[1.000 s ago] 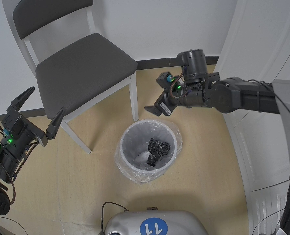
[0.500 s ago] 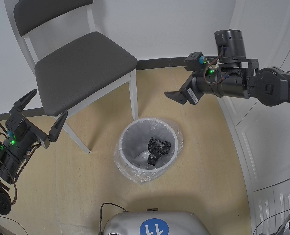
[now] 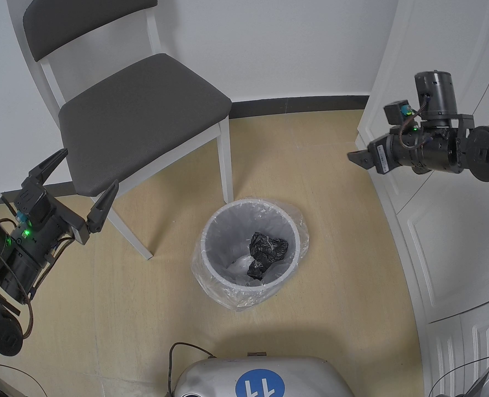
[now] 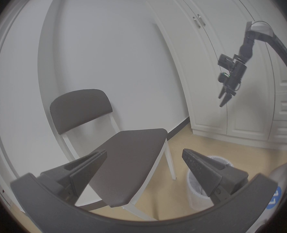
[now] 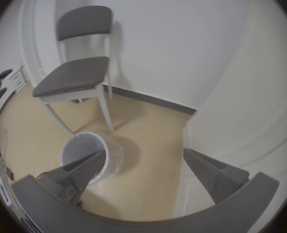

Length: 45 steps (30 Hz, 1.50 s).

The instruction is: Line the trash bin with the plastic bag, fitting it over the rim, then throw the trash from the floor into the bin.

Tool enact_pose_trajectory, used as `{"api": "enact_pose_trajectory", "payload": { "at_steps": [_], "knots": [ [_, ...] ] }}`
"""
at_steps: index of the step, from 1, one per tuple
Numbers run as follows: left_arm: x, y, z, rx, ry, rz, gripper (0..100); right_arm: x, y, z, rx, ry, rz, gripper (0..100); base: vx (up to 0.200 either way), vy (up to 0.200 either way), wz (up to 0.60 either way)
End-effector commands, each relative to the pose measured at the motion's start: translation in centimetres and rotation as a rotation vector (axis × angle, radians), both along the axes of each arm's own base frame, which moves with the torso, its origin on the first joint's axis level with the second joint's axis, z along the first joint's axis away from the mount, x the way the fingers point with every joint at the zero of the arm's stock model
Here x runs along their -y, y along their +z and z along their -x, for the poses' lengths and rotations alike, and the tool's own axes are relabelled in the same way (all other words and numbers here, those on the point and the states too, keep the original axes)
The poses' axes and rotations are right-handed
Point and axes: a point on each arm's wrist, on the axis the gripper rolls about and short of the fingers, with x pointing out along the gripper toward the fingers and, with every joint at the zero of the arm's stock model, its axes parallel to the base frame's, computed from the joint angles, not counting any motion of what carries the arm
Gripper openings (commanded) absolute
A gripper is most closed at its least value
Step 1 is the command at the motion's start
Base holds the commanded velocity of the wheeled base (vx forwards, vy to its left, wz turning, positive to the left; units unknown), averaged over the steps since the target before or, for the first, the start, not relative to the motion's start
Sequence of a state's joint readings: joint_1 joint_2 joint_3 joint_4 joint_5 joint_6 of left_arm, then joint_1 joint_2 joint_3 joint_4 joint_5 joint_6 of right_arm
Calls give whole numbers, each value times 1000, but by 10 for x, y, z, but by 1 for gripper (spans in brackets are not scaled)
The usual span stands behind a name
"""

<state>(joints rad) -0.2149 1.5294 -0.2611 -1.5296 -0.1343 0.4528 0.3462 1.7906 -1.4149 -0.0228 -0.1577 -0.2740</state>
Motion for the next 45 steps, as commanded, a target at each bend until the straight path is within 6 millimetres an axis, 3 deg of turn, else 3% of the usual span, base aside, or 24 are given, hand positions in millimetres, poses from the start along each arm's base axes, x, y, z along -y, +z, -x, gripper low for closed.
{"api": "enact_pose_trajectory", "payload": {
  "at_steps": [1,3,6,11,13,17,22,28,37,45],
  "knots": [
    [6,-6,-29,-44,-12,43,100,48,-7,12,-42,-181,-52,100,0,0,0],
    [11,-9,-52,-65,-23,100,100,63,-14,13,-51,-244,-90,100,0,0,0],
    [15,-10,-67,-90,-42,195,100,70,-21,11,-16,-298,-193,100,0,0,0],
    [16,4,-71,-72,-81,308,100,83,-22,10,67,-343,-275,100,0,0,0],
    [17,24,-74,2,-97,338,100,90,-21,11,116,-358,-293,100,0,0,0],
    [17,46,-83,78,-83,359,100,95,-19,15,159,-368,-331,100,0,0,0],
    [18,92,-106,188,-2,447,100,95,-12,14,288,-365,-468,100,0,0,0],
    [20,126,-136,207,138,602,100,95,-2,11,497,-316,-544,100,0,0,0],
    [22,124,-160,125,249,629,100,95,7,0,614,-288,-563,100,0,0,0],
    [-10,126,-171,156,391,599,100,92,-1,-10,603,-281,-480,100,0,0,0]
  ]
}}
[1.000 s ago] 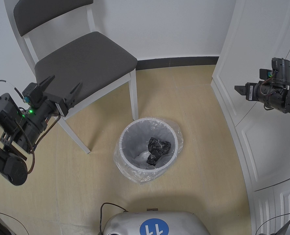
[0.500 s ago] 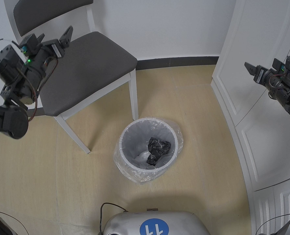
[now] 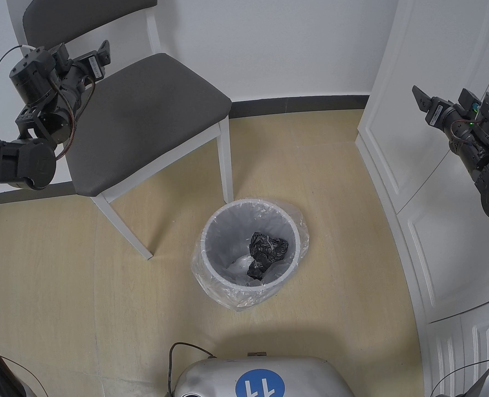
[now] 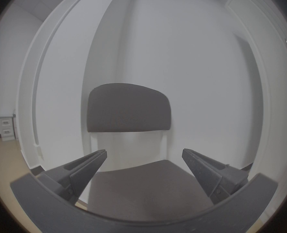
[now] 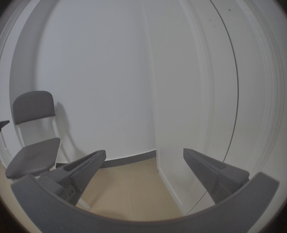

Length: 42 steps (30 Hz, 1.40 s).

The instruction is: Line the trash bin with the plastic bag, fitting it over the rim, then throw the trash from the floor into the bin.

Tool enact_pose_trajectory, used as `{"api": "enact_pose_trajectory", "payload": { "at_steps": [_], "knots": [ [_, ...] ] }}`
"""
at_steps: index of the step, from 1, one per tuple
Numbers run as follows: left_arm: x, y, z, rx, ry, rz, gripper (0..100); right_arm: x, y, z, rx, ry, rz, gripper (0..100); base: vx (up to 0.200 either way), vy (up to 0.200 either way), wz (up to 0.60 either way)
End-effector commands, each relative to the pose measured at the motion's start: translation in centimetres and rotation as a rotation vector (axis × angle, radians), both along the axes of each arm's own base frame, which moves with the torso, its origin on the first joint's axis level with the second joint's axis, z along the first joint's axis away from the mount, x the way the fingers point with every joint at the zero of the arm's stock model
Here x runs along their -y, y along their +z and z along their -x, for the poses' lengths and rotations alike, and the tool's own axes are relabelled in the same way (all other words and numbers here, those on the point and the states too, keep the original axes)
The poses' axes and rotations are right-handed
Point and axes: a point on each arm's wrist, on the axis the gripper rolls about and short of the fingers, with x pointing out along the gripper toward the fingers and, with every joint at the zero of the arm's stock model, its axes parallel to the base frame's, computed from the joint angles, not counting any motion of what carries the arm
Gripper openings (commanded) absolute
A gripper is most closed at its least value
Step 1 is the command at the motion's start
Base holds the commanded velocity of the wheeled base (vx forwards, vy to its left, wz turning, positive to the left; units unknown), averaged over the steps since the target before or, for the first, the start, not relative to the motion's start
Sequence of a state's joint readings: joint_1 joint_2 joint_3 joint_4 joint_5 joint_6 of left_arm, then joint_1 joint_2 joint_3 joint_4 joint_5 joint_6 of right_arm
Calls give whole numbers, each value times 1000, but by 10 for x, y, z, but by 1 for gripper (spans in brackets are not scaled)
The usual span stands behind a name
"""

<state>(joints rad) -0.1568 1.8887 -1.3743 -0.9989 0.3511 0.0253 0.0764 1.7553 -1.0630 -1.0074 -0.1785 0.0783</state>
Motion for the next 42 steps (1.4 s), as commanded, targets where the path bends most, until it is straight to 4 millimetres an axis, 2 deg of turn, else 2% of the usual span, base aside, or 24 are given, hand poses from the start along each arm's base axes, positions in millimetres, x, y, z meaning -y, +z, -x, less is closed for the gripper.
{"api": "enact_pose_trajectory", "payload": {
  "at_steps": [1,5,10,14,20,26,28,30,36,39,40,42],
  "knots": [
    [-22,-6,-8,-19,78,-30,100,-4,-16,-6,-52,14,33,100,0,0,0],
    [-34,-16,-3,-46,117,-51,100,-2,-28,1,-90,39,87,100,0,0,0],
    [-35,-11,13,-39,118,-49,100,2,-17,14,-12,23,98,100,0,0,0],
    [-36,-5,33,-36,116,-49,100,7,-10,36,5,8,109,100,0,0,0],
    [-38,2,73,-31,115,-50,100,15,1,81,39,-3,122,100,0,0,0],
    [-42,11,100,-18,127,-55,100,35,11,101,79,-33,145,100,0,0,0],
    [-45,10,103,-26,142,-61,100,36,12,106,85,-34,147,100,0,0,0],
    [-52,4,113,-49,170,-75,100,36,11,122,90,-32,142,100,0,0,0],
    [-51,2,138,-51,167,-79,100,32,6,157,109,-17,125,100,0,0,0],
    [-52,4,150,-53,168,-80,100,32,5,166,119,-15,119,100,0,0,0],
    [-52,8,162,-61,167,-81,100,31,8,175,138,-14,115,100,0,0,0],
    [-52,13,175,-67,168,-86,100,30,11,184,143,-9,114,100,0,0,0]
  ]
}}
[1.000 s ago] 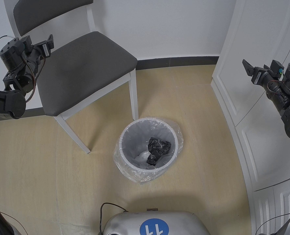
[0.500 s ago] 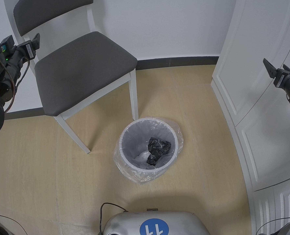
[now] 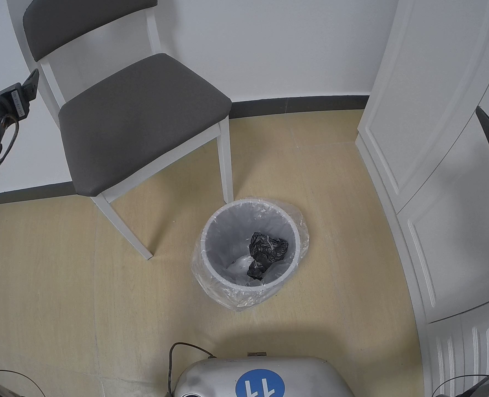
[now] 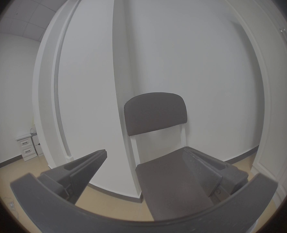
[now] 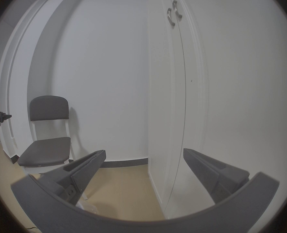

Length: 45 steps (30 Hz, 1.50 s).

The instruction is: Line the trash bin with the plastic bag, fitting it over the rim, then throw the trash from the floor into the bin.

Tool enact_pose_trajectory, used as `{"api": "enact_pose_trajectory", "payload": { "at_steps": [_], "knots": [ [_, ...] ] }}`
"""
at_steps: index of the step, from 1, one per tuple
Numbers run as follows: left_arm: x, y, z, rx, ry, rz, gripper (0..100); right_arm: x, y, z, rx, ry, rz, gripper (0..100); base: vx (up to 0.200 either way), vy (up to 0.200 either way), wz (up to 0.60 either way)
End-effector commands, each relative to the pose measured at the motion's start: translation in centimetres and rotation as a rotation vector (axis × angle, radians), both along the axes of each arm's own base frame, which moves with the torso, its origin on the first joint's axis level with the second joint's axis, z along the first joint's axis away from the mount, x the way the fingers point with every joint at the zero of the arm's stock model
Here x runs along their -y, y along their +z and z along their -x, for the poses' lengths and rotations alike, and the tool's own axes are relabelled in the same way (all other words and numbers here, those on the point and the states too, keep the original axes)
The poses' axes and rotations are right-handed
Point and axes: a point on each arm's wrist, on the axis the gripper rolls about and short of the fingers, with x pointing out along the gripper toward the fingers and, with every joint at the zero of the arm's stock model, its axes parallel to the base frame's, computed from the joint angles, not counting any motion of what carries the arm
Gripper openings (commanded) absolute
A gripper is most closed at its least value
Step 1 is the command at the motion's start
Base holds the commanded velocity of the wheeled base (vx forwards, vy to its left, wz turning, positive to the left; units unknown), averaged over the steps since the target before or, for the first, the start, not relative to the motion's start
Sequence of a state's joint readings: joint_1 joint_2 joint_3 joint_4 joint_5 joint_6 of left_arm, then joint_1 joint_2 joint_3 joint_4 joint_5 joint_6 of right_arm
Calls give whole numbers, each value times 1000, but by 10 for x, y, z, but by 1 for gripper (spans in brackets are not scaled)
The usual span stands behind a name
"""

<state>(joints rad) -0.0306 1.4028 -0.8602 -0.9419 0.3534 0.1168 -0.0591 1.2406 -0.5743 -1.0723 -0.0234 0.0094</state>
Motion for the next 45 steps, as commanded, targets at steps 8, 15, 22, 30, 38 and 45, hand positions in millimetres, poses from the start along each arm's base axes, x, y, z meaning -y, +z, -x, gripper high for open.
{"api": "enact_pose_trajectory", "payload": {
  "at_steps": [8,15,22,30,38,45],
  "knots": [
    [-2,27,81,35,3,-10,100,-9,17,80,32,55,-31,100,0,0,0],
    [-4,32,104,15,41,-12,100,-11,22,111,21,82,-34,100,0,0,0],
    [-5,33,128,10,63,-14,100,-11,21,139,65,73,-37,100,0,0,0],
    [-6,33,155,1,69,-29,100,-11,10,180,53,83,-30,100,0,0,0],
    [-7,31,181,1,85,-68,100,-11,-14,218,44,115,-13,100,0,0,0],
    [-7,28,193,-18,86,-69,100,-11,-29,234,74,144,7,100,0,0,0]
  ]
}}
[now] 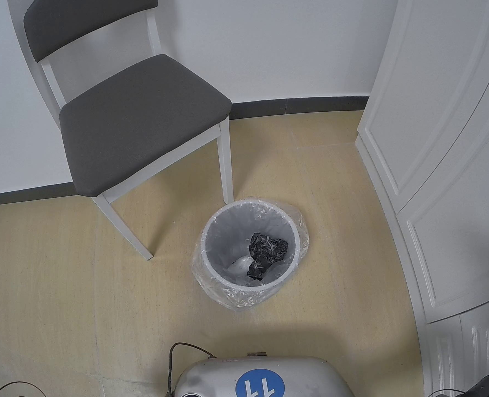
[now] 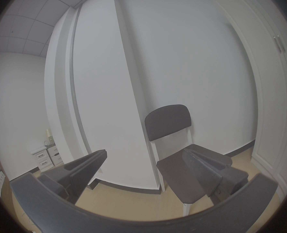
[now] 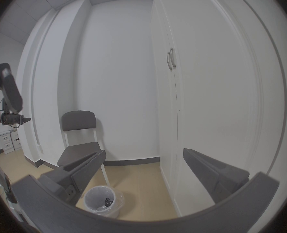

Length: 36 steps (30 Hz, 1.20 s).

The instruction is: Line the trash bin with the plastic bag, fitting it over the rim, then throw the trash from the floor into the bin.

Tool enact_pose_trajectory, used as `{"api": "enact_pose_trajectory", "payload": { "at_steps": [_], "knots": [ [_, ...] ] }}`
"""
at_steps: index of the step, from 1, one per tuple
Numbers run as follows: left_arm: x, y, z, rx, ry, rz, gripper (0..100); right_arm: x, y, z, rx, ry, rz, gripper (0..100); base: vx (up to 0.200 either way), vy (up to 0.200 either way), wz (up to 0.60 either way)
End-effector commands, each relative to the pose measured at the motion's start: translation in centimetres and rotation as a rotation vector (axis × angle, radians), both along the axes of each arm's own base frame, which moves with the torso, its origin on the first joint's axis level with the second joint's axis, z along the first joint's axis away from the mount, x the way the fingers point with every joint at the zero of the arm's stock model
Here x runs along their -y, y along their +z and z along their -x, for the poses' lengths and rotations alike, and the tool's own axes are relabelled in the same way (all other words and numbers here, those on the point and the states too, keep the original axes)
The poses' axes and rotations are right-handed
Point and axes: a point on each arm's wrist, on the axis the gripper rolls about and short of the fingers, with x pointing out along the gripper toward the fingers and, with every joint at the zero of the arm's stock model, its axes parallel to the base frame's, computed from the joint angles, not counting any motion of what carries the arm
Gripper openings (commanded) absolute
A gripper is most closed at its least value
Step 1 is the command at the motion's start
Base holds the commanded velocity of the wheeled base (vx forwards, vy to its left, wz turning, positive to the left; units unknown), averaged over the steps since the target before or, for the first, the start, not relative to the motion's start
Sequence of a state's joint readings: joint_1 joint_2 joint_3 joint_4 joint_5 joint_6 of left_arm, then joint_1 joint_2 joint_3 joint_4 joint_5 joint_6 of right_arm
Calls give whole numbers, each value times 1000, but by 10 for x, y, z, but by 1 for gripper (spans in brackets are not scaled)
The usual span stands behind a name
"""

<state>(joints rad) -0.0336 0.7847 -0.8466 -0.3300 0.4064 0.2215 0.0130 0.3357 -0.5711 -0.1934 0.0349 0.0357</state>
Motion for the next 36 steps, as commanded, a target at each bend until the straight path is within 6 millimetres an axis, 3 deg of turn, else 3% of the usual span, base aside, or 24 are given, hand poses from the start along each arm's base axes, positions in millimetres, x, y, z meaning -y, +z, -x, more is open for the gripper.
{"api": "enact_pose_trajectory", "payload": {
  "at_steps": [1,15,32,36],
  "knots": [
    [0,2,12,28,2,0,100,0,-9,16,55,8,3,100,0,0,0],
    [0,9,8,34,-1,-5,100,6,-39,31,101,63,54,100,0,0,0],
    [2,37,-6,51,-19,-54,100,-8,-53,23,57,-6,166,100,0,0,0],
    [3,36,-6,47,-25,-52,100,-9,-71,13,8,-16,162,100,0,0,0]
  ]
}}
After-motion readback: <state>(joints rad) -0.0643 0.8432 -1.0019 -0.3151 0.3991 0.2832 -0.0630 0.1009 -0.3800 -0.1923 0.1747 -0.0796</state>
